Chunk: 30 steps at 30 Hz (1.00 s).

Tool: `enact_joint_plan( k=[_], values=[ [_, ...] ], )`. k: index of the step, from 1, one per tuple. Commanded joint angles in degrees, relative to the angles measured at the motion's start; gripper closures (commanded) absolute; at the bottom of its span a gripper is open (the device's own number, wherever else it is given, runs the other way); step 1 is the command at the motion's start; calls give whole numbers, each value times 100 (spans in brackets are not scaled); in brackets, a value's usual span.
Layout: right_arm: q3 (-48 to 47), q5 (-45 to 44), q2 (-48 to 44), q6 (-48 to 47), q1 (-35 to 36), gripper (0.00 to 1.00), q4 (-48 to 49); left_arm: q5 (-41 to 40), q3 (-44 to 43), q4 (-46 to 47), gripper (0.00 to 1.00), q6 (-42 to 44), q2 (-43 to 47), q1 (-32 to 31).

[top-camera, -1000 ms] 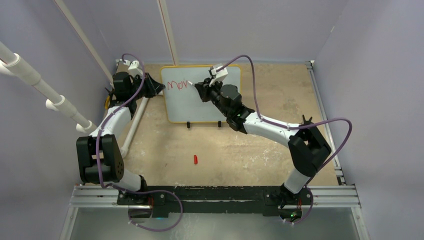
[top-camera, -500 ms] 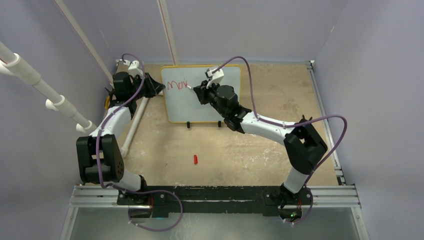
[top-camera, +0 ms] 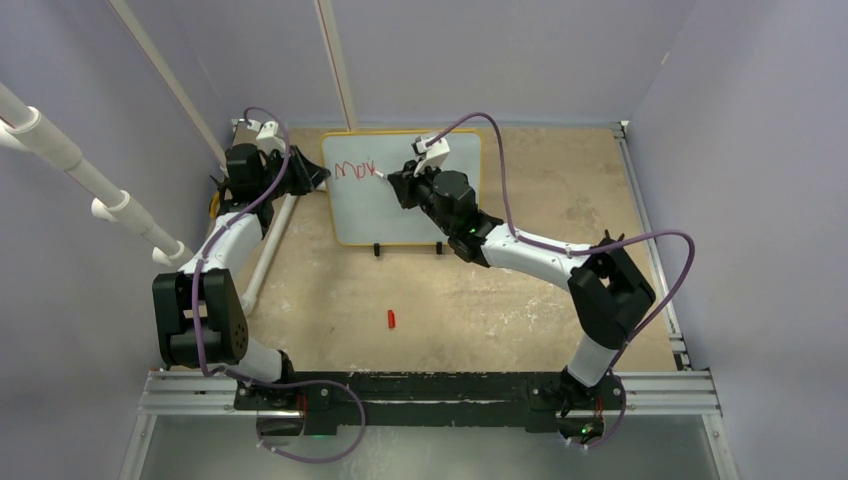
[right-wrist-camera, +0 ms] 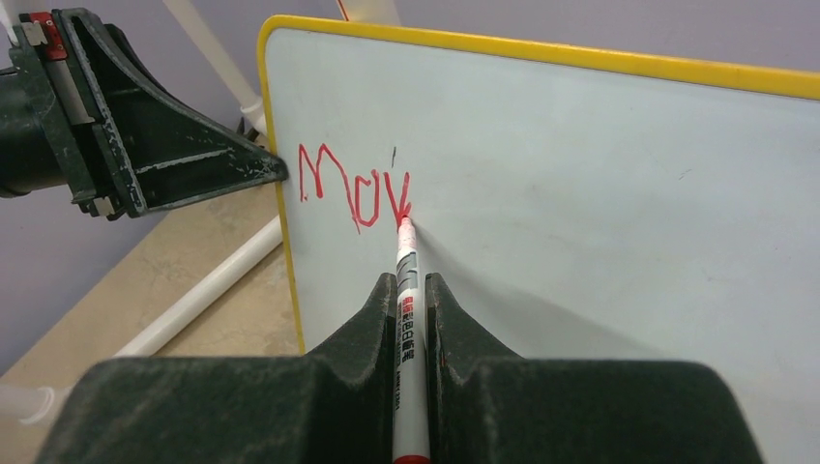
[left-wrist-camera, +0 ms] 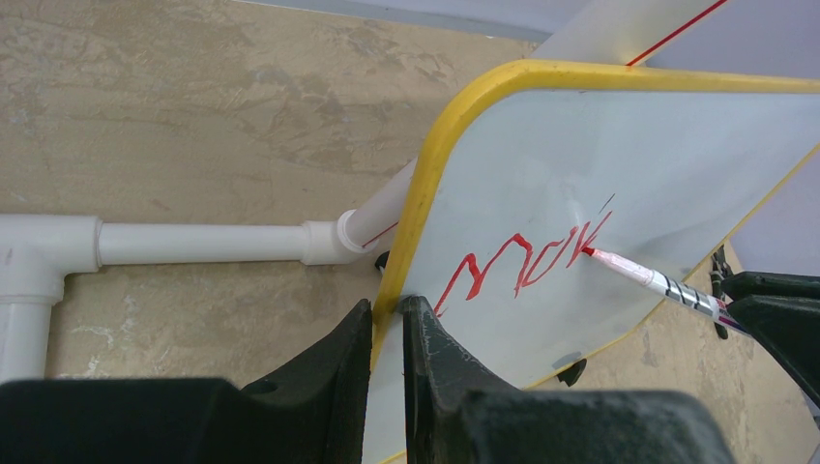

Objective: Write a sentence on the whiteboard

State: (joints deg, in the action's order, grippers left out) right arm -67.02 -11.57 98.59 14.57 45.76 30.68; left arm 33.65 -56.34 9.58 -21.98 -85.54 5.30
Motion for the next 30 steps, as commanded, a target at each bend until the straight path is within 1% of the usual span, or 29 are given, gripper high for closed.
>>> enact_joint_plan(
  k=[1,17,30],
  values=[
    [41,-489,-293,9,-41,100,-52,34,-62,127,85,-26,25,-2],
    [-31,-657,-376,-39,-40,100,-86,1,-70,117,85,-15,9,-2],
    [-272,-491,-205,-164,-41,100,97,32,-71,122,85,-17,2,-3]
  ],
)
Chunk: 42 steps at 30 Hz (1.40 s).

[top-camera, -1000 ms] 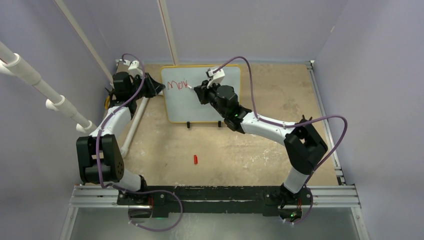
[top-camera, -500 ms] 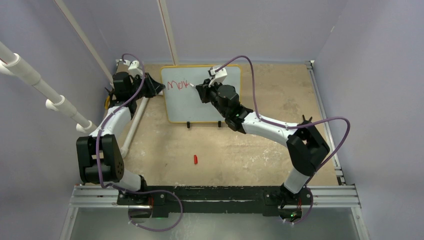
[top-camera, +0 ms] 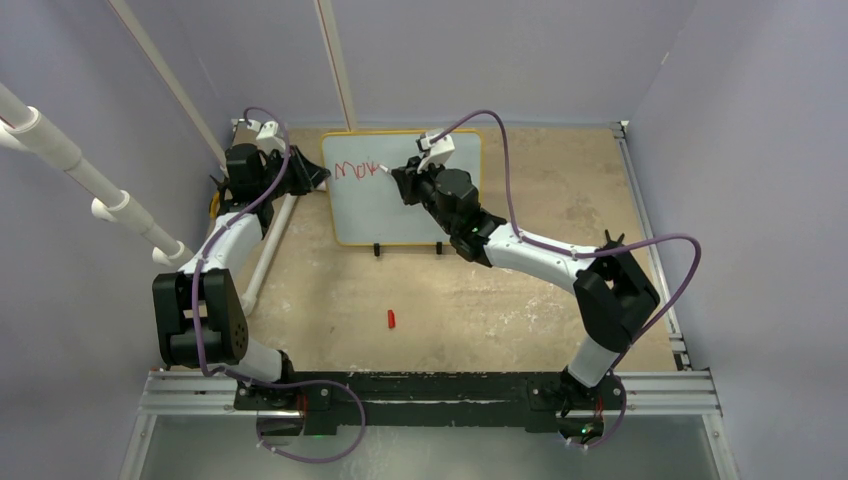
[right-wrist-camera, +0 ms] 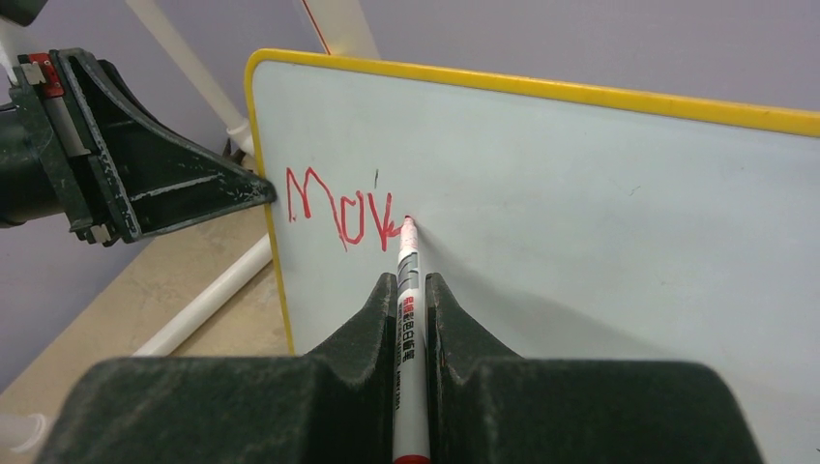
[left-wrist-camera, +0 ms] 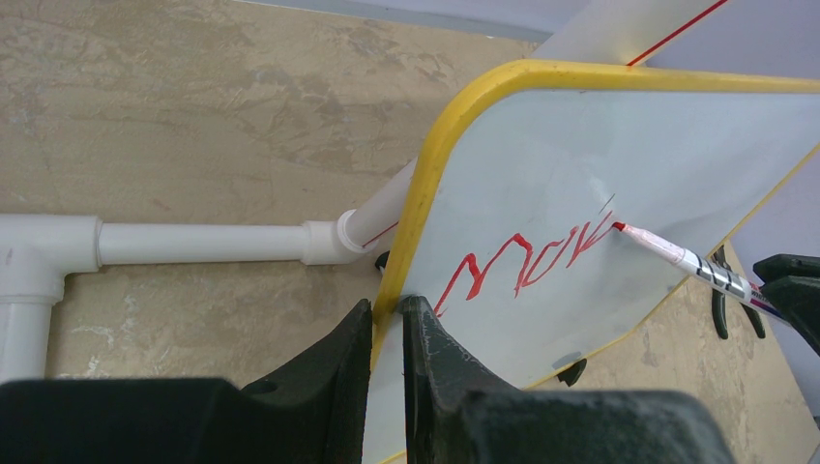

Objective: Write a sentence on the whiteboard

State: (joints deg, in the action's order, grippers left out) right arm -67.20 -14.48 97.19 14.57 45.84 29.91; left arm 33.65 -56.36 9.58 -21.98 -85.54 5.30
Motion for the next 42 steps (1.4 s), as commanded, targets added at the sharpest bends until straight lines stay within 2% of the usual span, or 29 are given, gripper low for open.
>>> enact_joint_plan(
  k=[1,13,28,42],
  values=[
    [-265,-182,-42,-171,-49,100,177,31,-67,120,85,-17,9,-3],
    [-299,39,138,-222,-45,100,111,36,-66,117,85,-17,11,-1],
    [148,137,107,-36,-49,100,94,54,-65,131,85,-35,42,1],
    [437,-301,-240,75,-49,100,101,43,-29,132,85,-46,73,3]
  ],
)
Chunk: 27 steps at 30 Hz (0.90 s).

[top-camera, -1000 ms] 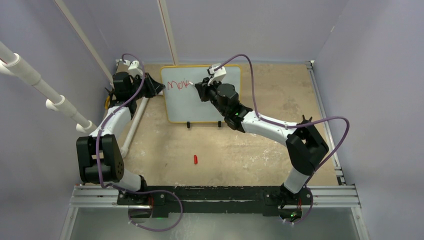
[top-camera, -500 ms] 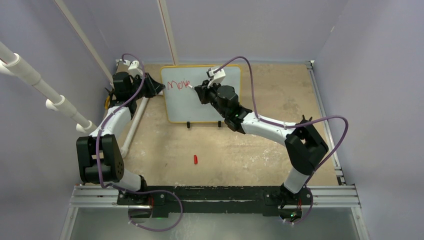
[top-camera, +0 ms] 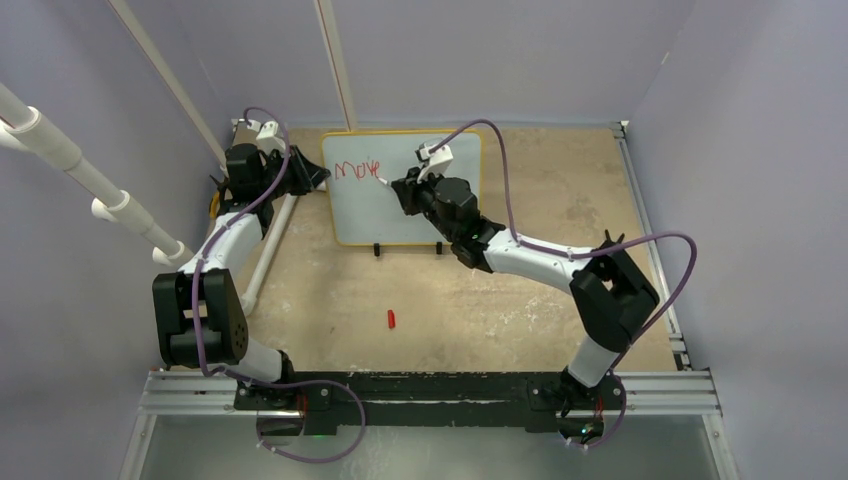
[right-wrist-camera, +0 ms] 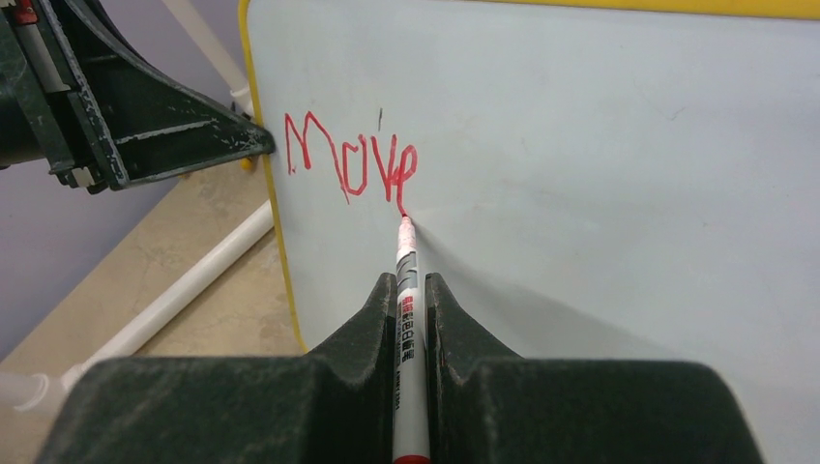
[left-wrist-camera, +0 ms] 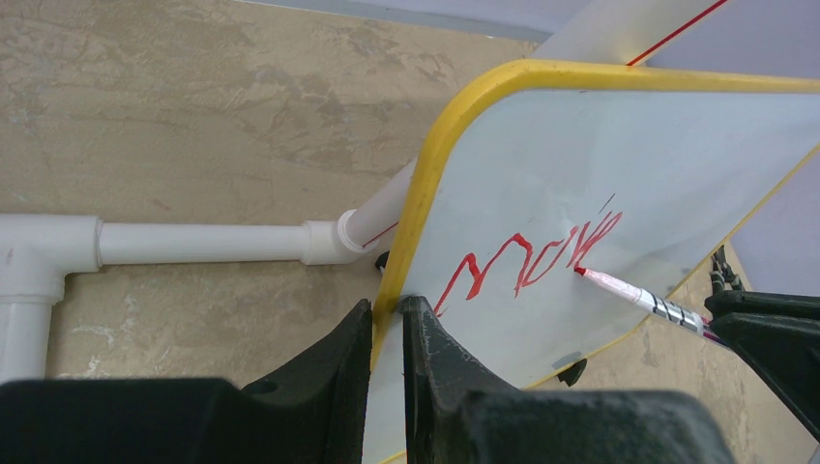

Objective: Write a sentence on the whiteboard

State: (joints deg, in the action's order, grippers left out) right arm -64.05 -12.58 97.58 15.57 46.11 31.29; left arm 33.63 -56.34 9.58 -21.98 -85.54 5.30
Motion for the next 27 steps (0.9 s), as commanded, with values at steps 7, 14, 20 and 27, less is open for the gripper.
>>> enact_joint_plan(
  k=[7,14,20,27],
  values=[
    [111,459,-587,-316,-75,100,3,-3,-28,115,85,-20,80,-2],
    [199,733,-1060,-293,-103,100,-464,-23,-13,82,85,-26,81,-2],
    [387,881,-1242,-177,-447,100,-458,-47,-8,63,85,-22,116,-6],
    [499,755,-1333,-216,-531,100,-204,-79,-18,22,85,30,47,-5]
  ],
)
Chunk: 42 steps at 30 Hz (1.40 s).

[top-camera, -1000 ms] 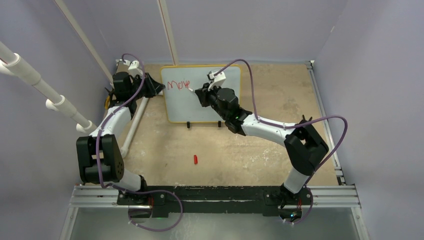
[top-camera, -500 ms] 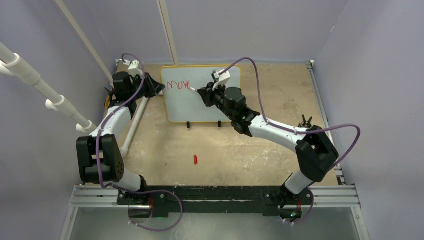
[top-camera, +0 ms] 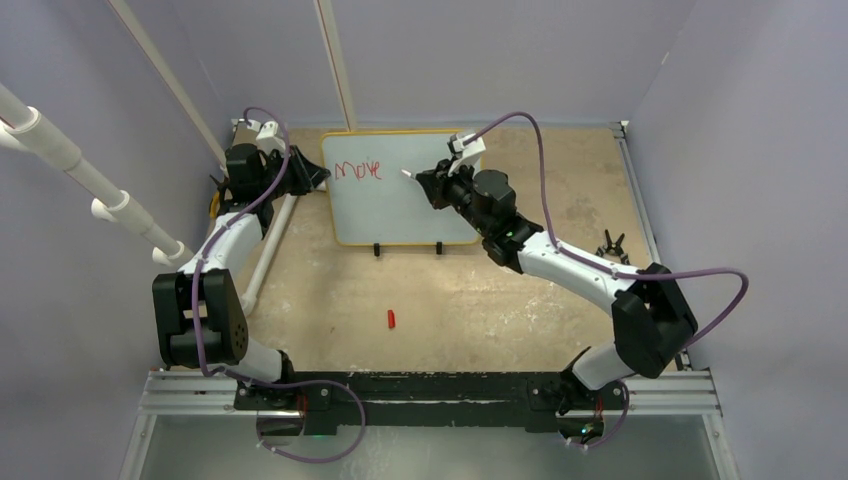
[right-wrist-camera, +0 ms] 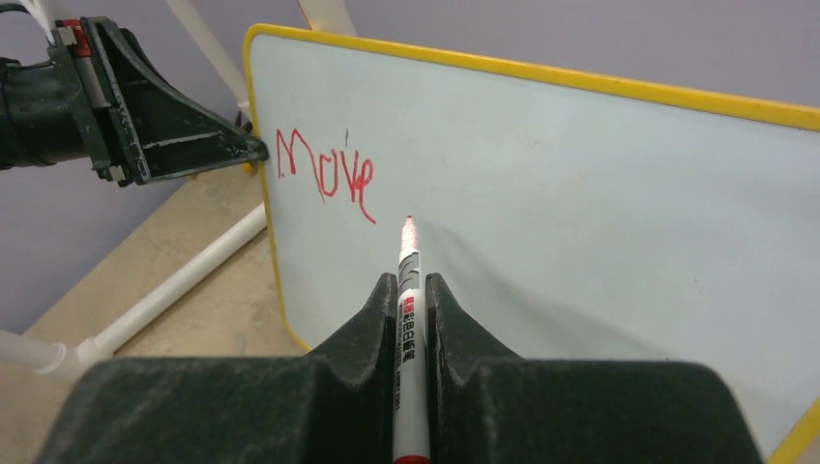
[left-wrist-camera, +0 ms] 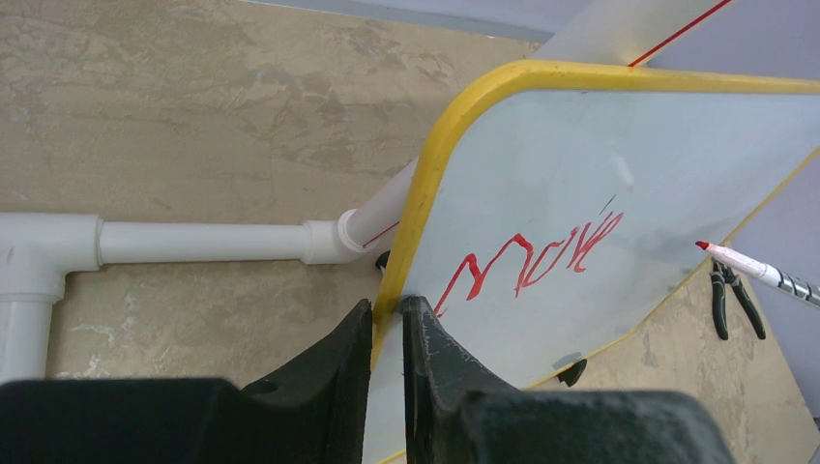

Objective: Write a sentence on the whiteboard

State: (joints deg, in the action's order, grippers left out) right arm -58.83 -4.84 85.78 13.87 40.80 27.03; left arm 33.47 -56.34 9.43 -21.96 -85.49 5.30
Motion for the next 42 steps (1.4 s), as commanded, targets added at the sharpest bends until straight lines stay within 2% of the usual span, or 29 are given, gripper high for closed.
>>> enact_joint_plan(
  k=[1,24,36,42],
  values=[
    [-31,-70,-131,-46,-16,100,221,-69,-20,34,85,33,32,-5],
    [-261,-339,393,44,-134,100,857,-43,-54,14,85,60,15,-11],
    [-648,-230,766,-143,-133,100,724,-17,-74,23,85,46,24,-3],
    [-403,-258,733,-104,-133,100,774,-16,-77,31,85,42,24,-4]
  ],
)
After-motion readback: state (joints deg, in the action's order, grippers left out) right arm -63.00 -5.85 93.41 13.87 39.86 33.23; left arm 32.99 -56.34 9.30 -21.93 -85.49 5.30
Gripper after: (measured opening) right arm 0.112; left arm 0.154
